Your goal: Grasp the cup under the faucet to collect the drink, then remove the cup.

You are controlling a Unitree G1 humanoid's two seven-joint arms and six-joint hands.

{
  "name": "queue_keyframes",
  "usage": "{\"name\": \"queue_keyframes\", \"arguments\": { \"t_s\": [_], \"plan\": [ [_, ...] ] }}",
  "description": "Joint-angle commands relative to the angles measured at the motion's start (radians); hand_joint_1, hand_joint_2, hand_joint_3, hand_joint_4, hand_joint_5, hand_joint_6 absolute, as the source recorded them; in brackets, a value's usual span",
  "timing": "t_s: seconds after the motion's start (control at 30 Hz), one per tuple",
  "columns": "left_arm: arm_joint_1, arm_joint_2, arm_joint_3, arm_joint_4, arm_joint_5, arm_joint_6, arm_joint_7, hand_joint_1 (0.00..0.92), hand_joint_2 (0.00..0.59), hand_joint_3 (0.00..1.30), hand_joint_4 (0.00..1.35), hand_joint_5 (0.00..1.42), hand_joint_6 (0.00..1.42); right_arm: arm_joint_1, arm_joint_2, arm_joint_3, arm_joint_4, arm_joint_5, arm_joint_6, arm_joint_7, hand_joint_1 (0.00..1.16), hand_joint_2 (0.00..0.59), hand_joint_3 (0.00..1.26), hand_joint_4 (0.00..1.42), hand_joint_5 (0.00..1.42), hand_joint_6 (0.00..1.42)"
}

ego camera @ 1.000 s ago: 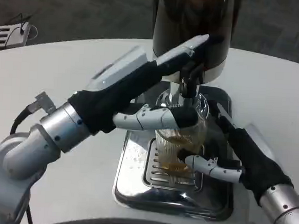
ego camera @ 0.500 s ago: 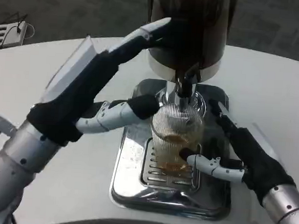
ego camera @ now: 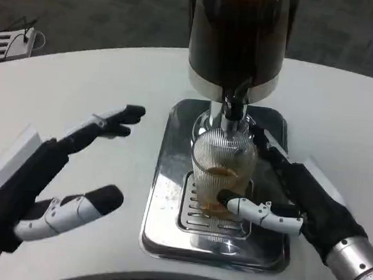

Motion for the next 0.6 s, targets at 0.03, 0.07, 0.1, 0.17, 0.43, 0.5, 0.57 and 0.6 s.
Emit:
{"name": "queue_keyframes", "arguments": {
  "t_s": [0.03,0.07,0.1,0.17,0.43,0.5,0.57,0.6],
  "plan": [
    [0.084,0.031,0.017,-0.029,0.002,-0.006,-0.021,0.0,0.121,0.19,0.17,0.24,0.19,0.003,0.018,0.019,0.008,-0.011,-0.02,-0.027,0.72,0.244,0.0,0.0,0.0,0.07],
    [0.1,0.036,0.02,-0.032,0.008,-0.009,-0.024,0.0,0.122,0.19,0.17,0.24,0.19,-0.005,0.023,0.021,0.018,-0.014,-0.023,-0.037,0.72,0.244,0.0,0.0,0.0,0.07],
    [0.115,0.043,0.022,-0.034,0.014,-0.012,-0.029,0.0,0.122,0.19,0.17,0.24,0.19,-0.011,0.026,0.023,0.025,-0.015,-0.026,-0.044,0.72,0.244,0.0,0.0,0.0,0.07],
    [0.135,0.052,0.024,-0.037,0.022,-0.015,-0.033,0.0,0.123,0.19,0.16,0.22,0.19,-0.026,0.034,0.029,0.043,-0.02,-0.033,-0.057,0.72,0.244,0.0,0.0,0.0,0.07],
    [0.206,0.07,0.019,-0.053,0.067,-0.012,-0.038,0.0,0.122,0.18,0.15,0.21,0.16,-0.074,0.08,0.048,0.15,-0.029,-0.079,-0.108,0.72,0.244,0.0,0.0,0.0,0.07],
    [0.216,0.073,0.014,-0.056,0.079,-0.011,-0.041,0.0,0.121,0.18,0.15,0.21,0.16,-0.085,0.091,0.052,0.176,-0.03,-0.095,-0.12,0.72,0.244,0.0,0.0,0.0,0.07],
    [0.223,0.078,0.012,-0.056,0.088,-0.004,-0.044,0.0,0.121,0.18,0.15,0.2,0.16,-0.097,0.101,0.057,0.197,-0.03,-0.109,-0.128,0.72,0.244,0.0,0.0,0.0,0.07],
    [0.225,0.081,0.012,-0.054,0.093,0.002,-0.046,0.0,0.121,0.18,0.15,0.2,0.16,-0.102,0.106,0.059,0.207,-0.031,-0.115,-0.133,0.72,0.244,0.0,0.0,0.0,0.07]
  ]
}}
